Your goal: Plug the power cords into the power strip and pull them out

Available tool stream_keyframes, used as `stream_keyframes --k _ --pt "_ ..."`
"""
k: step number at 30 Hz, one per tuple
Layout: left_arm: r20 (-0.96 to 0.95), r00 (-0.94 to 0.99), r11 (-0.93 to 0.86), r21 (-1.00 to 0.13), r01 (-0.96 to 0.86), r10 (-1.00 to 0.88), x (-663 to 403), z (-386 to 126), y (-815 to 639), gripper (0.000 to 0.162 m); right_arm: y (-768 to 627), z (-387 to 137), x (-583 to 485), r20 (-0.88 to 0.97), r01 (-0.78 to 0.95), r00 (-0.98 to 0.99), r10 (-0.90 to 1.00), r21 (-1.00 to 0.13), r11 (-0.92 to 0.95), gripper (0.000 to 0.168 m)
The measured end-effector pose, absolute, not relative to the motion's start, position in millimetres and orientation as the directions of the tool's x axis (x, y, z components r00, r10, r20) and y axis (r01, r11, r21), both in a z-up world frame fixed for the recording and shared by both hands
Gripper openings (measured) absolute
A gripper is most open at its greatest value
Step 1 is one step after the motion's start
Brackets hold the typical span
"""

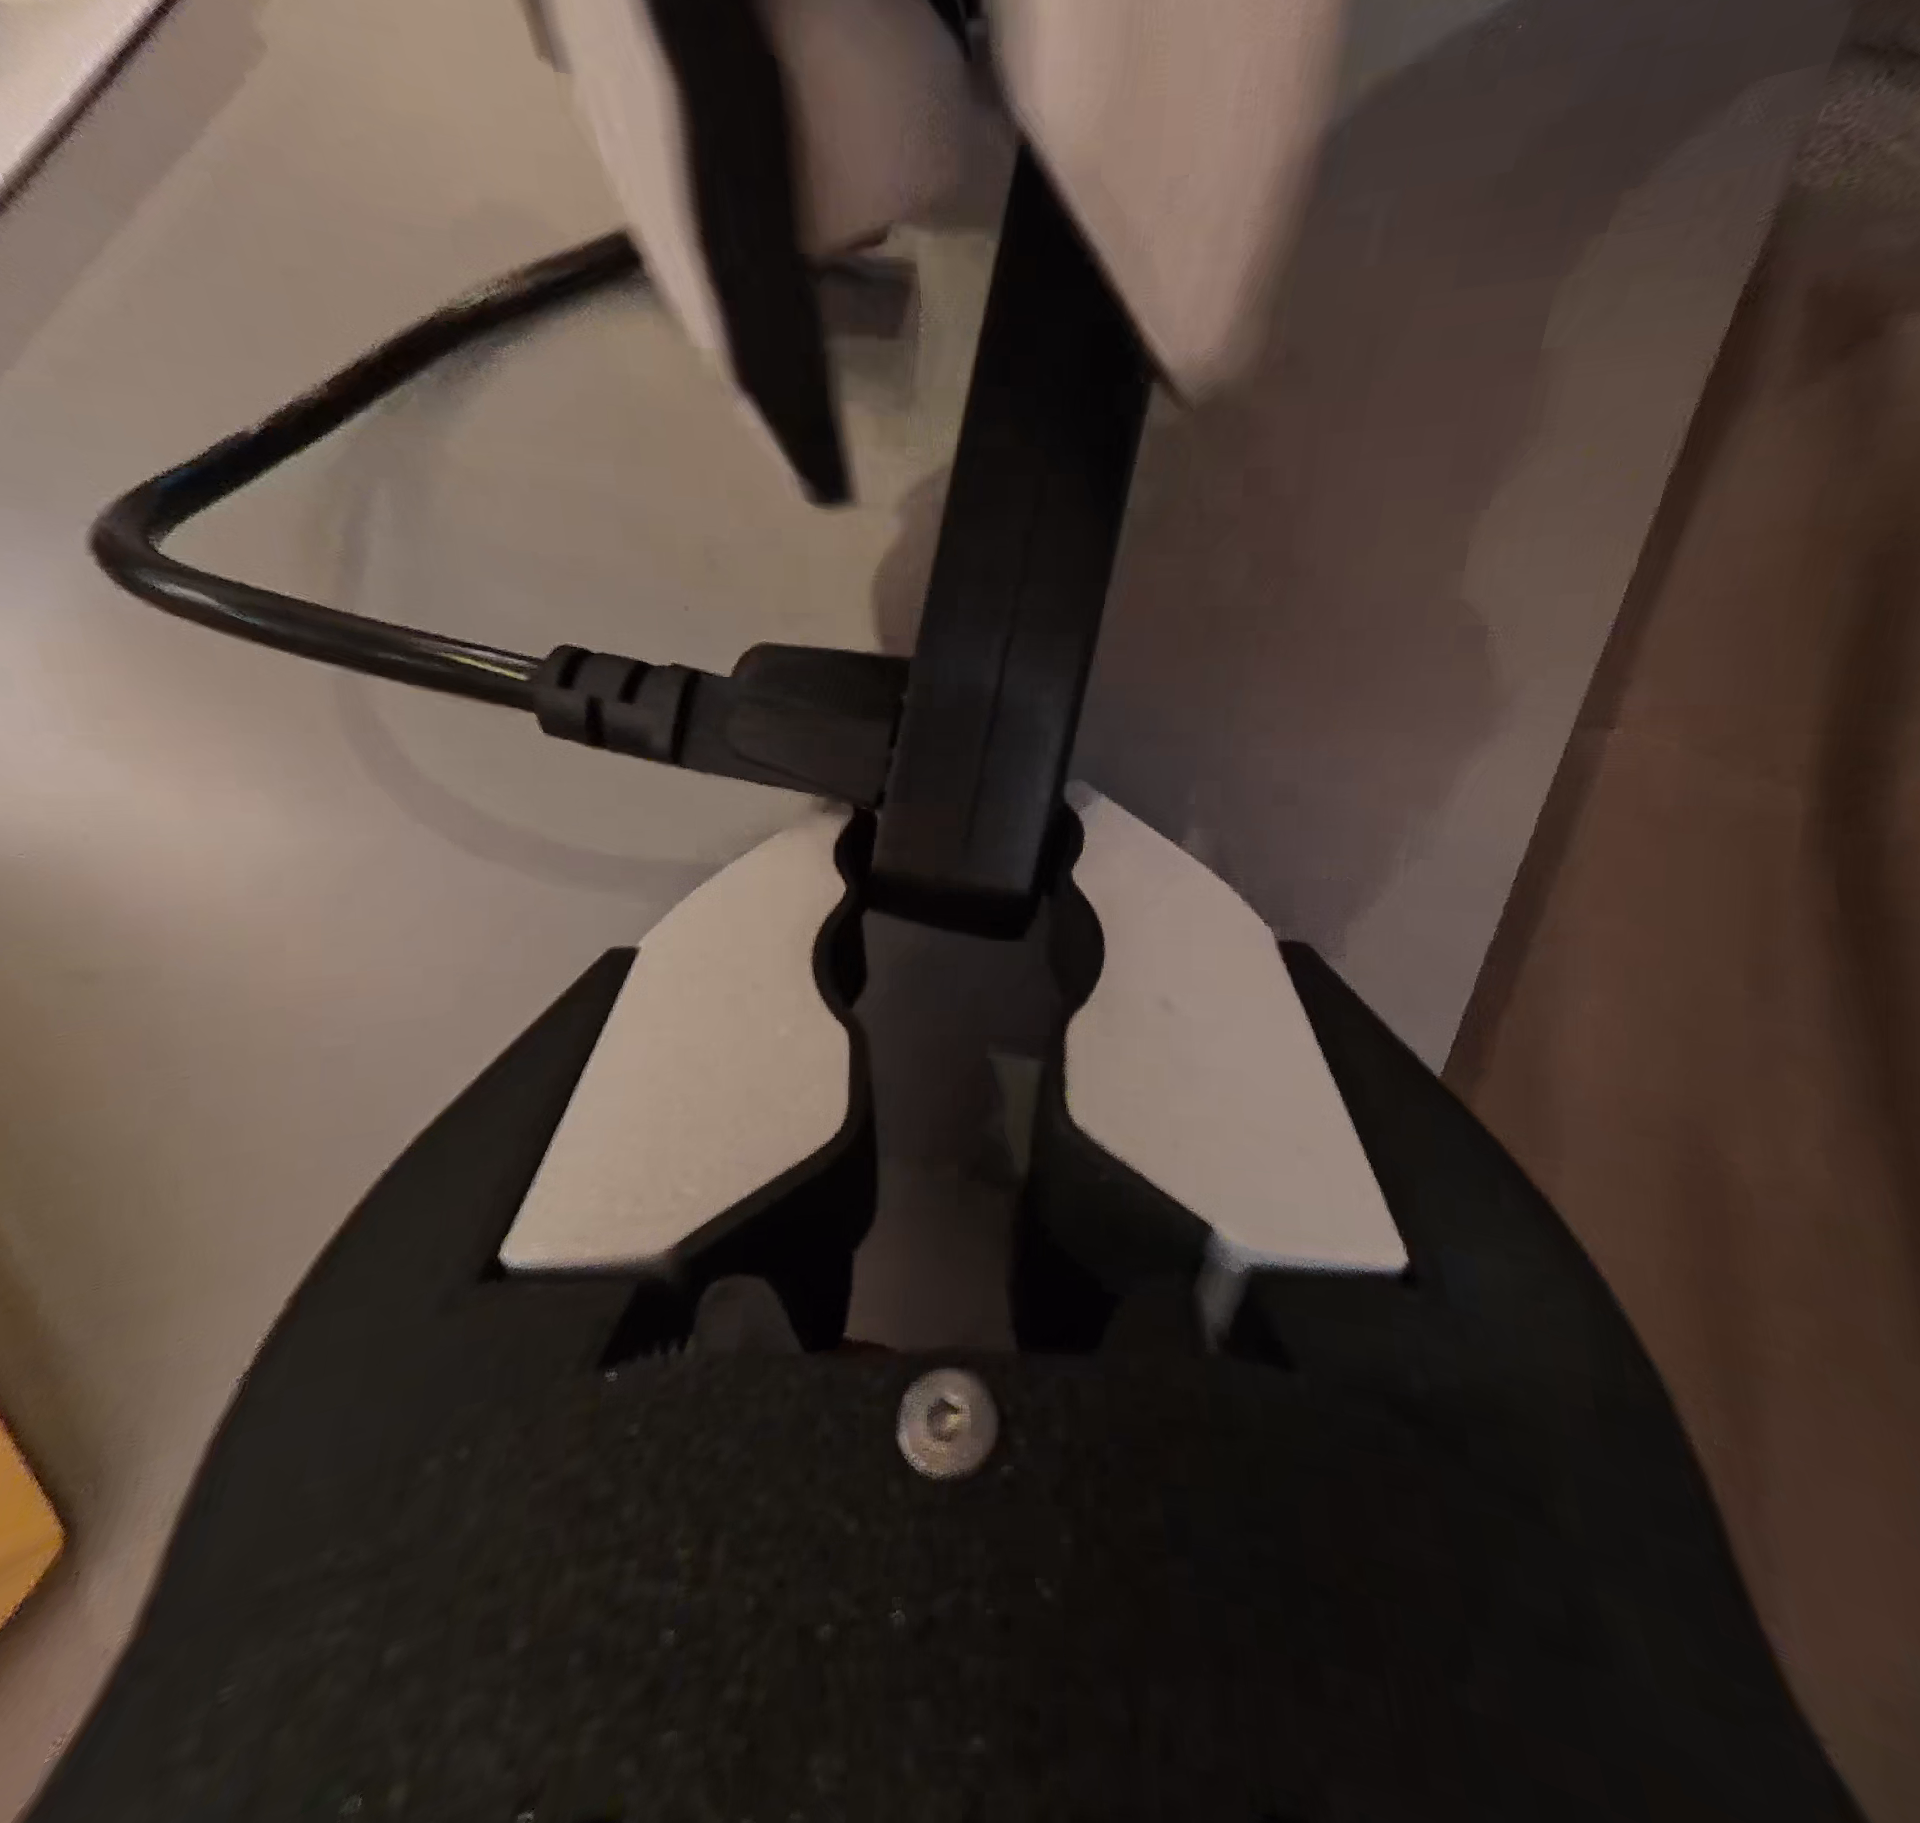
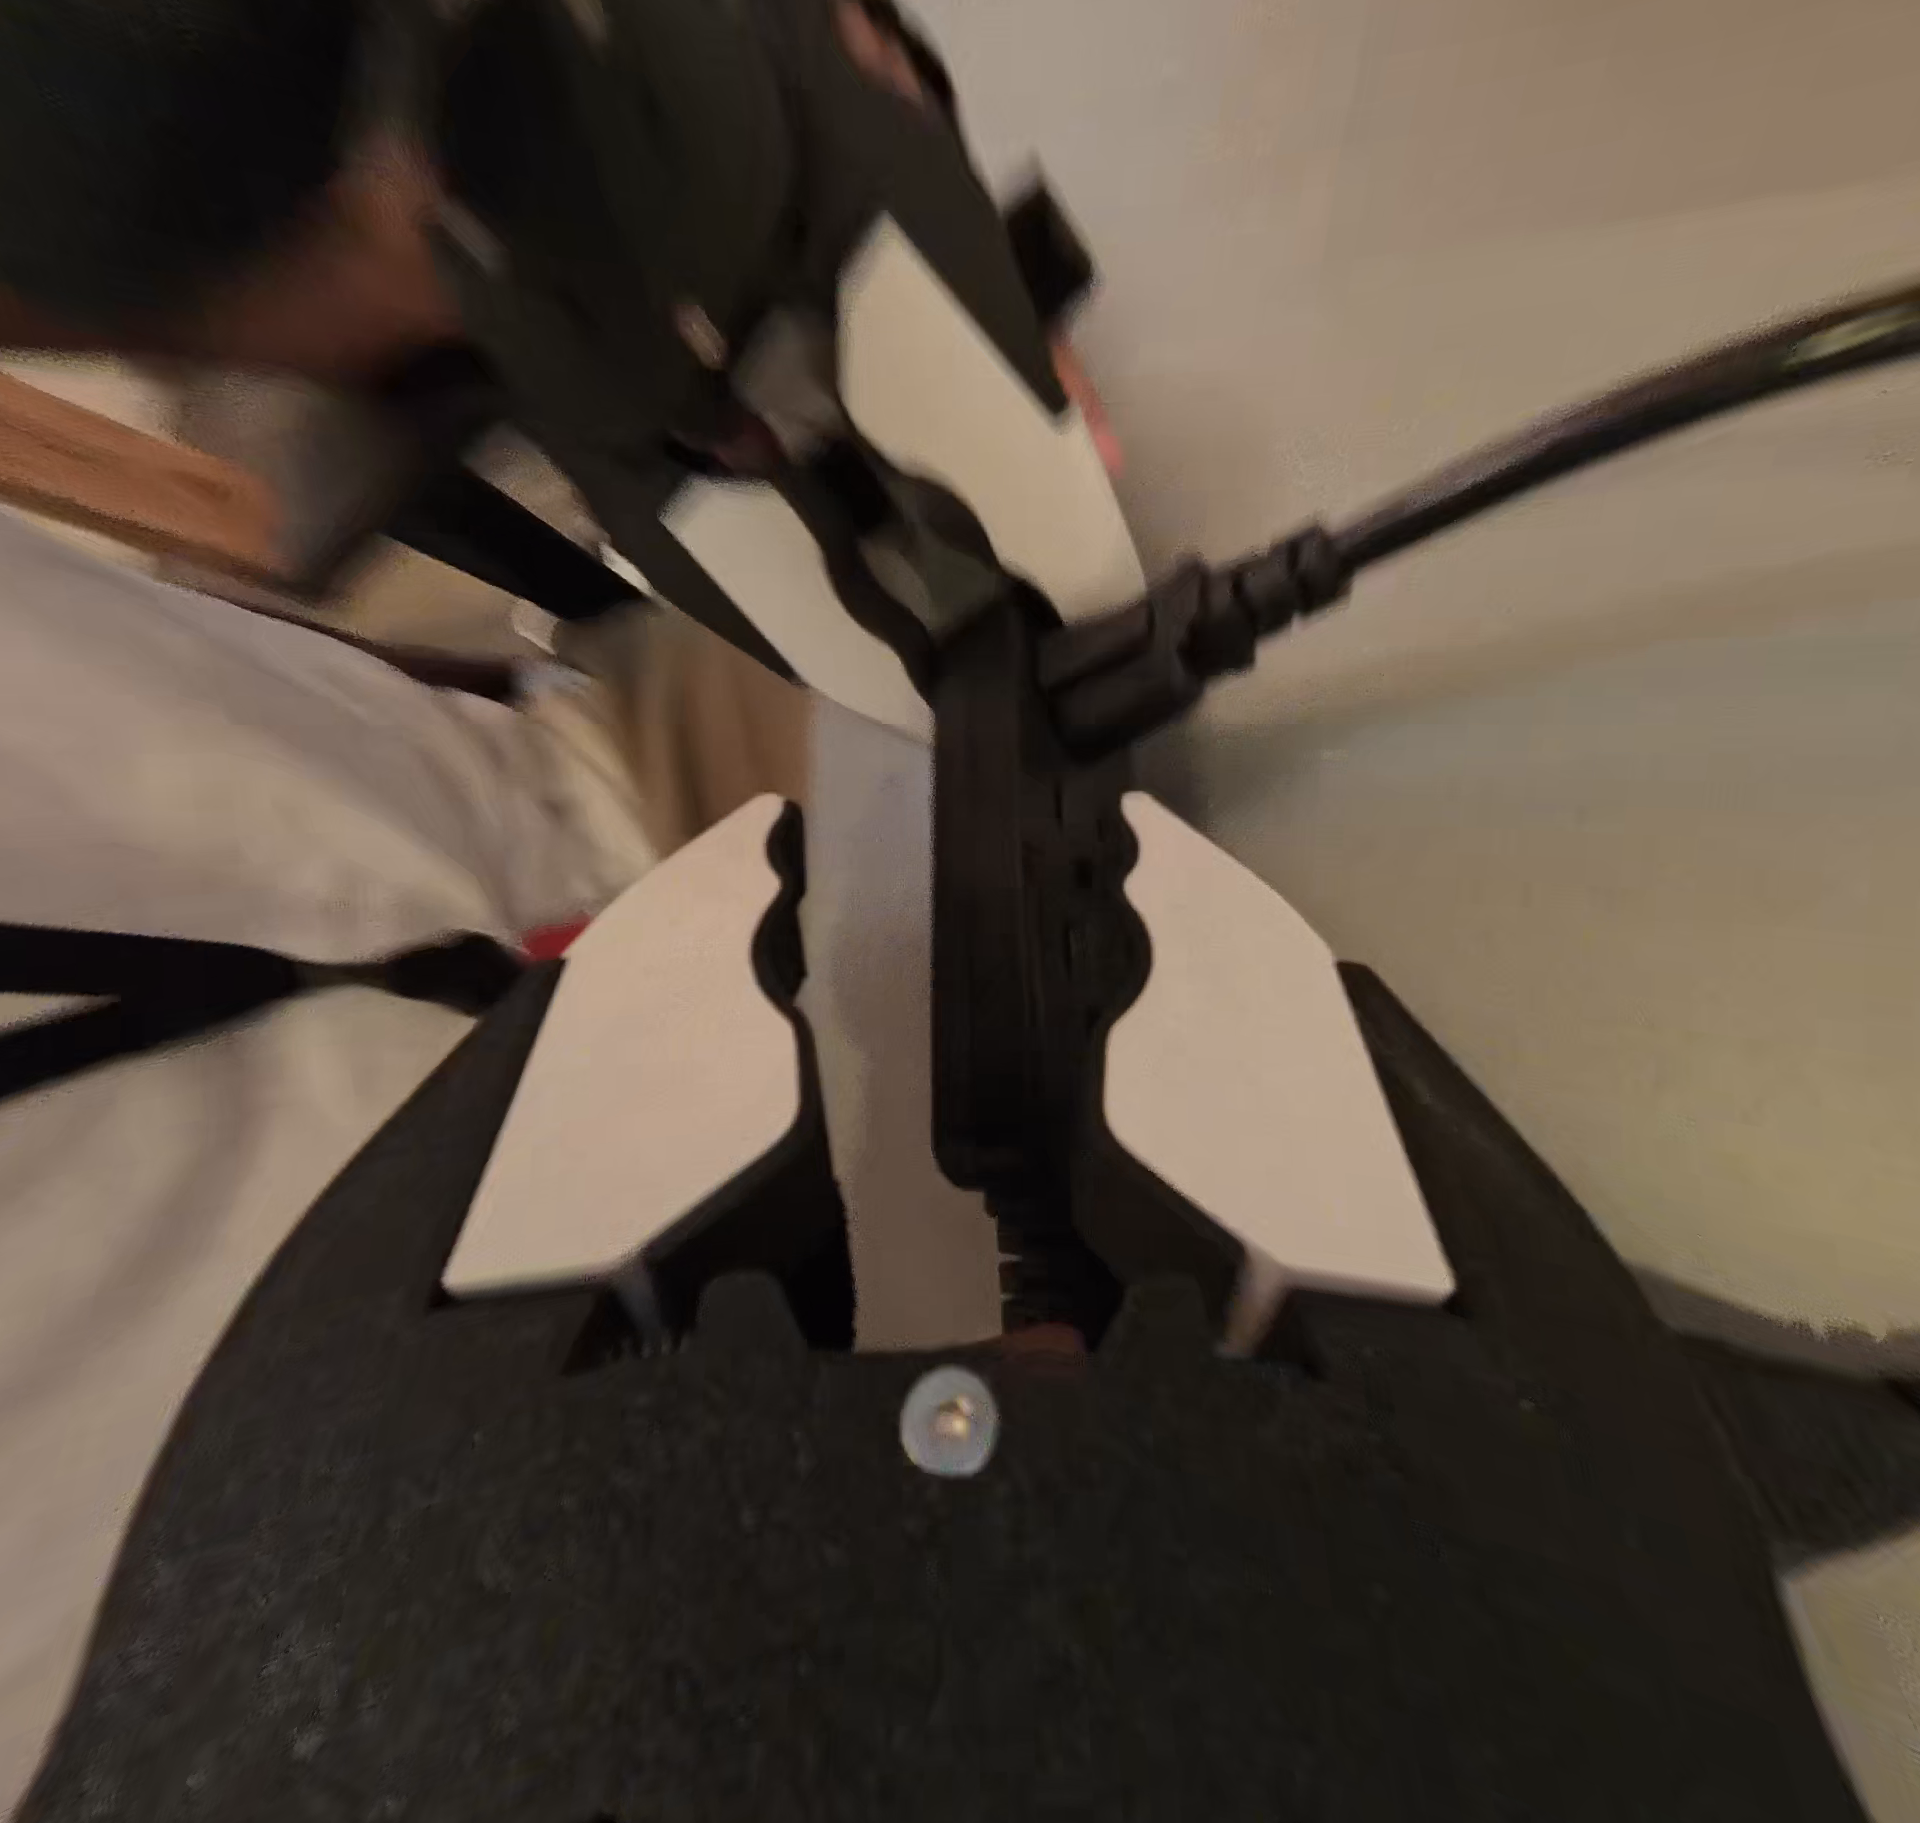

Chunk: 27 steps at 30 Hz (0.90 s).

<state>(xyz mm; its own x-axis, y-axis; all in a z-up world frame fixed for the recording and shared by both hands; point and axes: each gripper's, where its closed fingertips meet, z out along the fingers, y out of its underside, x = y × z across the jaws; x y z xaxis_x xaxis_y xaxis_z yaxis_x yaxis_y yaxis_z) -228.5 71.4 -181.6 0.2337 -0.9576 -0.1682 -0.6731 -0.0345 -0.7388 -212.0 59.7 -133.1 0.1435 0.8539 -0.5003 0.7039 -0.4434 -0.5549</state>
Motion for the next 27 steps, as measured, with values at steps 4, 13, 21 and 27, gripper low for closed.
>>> stream_keyframes --k 4,13,21,27 --pt "-0.343 0.138 0.154 -0.698 -0.699 -0.929 -230 -174 70 0.031 99 -123 -216 -0.623 0.649 0.148 0.768 -0.525 -0.551 0.049" --pt "-0.352 0.205 0.094 -0.673 -0.734 -0.913 -237 -179 82 0.031 95 -150 -257 -0.8 0.623 0.045 0.598 -0.445 -0.643 0.026" --pt "-0.363 0.228 0.071 -0.65 -0.756 -0.903 -238 -186 86 0.031 104 -156 -259 -0.807 0.505 0.004 0.59 -0.508 -0.698 0.024" --pt "-0.344 0.257 0.022 -0.634 -0.773 -0.903 -236 -188 90 0.033 108 -153 -256 -0.719 0.465 -0.006 0.695 -0.617 -0.635 0.023"
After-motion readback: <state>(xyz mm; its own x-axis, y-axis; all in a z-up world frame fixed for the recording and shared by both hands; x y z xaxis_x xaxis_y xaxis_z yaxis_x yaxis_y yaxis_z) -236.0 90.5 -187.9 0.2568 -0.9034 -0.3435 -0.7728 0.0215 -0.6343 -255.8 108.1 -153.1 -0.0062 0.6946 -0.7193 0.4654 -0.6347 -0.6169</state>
